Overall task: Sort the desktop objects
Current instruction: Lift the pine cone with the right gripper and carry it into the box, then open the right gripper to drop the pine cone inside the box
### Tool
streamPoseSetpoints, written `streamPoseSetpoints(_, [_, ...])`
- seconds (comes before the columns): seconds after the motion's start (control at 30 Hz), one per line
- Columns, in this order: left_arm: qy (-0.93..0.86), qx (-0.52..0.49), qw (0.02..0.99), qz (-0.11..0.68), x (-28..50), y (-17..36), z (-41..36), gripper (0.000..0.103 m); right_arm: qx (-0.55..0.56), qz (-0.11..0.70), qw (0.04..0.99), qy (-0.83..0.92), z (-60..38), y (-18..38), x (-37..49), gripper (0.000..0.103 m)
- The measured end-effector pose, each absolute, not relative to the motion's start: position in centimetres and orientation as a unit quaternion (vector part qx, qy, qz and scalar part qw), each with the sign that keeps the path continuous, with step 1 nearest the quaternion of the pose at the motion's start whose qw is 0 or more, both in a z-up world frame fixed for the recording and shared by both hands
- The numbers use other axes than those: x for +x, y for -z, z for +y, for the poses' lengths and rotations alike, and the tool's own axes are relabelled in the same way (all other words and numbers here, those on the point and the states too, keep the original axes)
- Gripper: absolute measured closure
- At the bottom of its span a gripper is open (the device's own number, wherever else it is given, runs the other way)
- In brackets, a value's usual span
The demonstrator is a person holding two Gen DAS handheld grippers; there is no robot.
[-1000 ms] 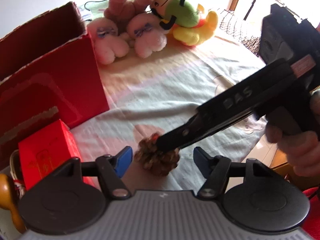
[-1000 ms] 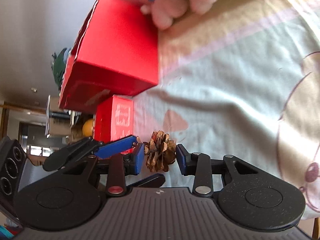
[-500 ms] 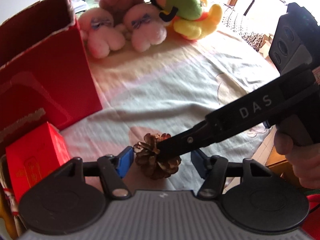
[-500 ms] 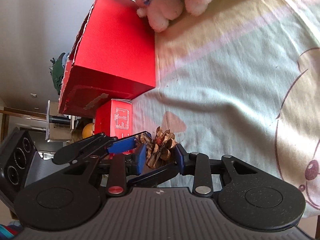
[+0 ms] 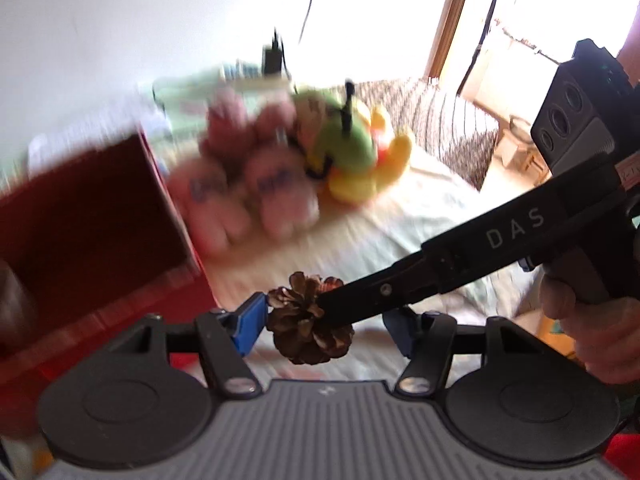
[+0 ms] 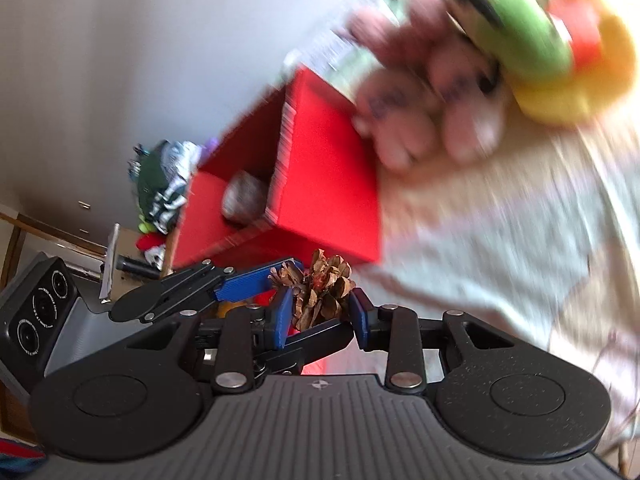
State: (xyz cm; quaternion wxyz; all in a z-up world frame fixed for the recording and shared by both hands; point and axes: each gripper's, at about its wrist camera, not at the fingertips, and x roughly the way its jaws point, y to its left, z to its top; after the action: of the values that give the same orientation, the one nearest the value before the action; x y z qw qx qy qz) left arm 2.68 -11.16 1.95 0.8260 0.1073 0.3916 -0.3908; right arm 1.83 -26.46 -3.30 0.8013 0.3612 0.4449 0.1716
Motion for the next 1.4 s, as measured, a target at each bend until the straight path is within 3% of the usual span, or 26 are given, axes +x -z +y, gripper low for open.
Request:
streamPoseSetpoints(0.2, [0.378, 0.102, 0.854, 0.343, 5.9, -6.2, -9.2, 0.038, 0.309, 0.405, 0.838, -0.193, -24.4, -1.8, 6.0, 0.069])
streamPoseSetpoints(0.37, [0.352, 0.097, 0.865, 0.343, 9.8, -6.9, -6.3, 0.038, 0.293, 0.414, 0.837, -0.206, -21.8, -2.7, 11.1, 0.068])
streamPoseSetpoints(0.93, [0.24, 0.059, 0.814, 0.526, 19.6, 2.4, 3.5, 0.038, 0.25, 0.598, 0.734, -0.204, -9.0, 6.5, 23.4, 0.074])
streamPoseSetpoints(1.4, [0.184, 0.076, 0.804, 0.56, 20.5, 3.0, 6.6, 0.037, 0.211, 0.66, 0.686, -0.224, -3.6, 9.3, 26.0, 0.074])
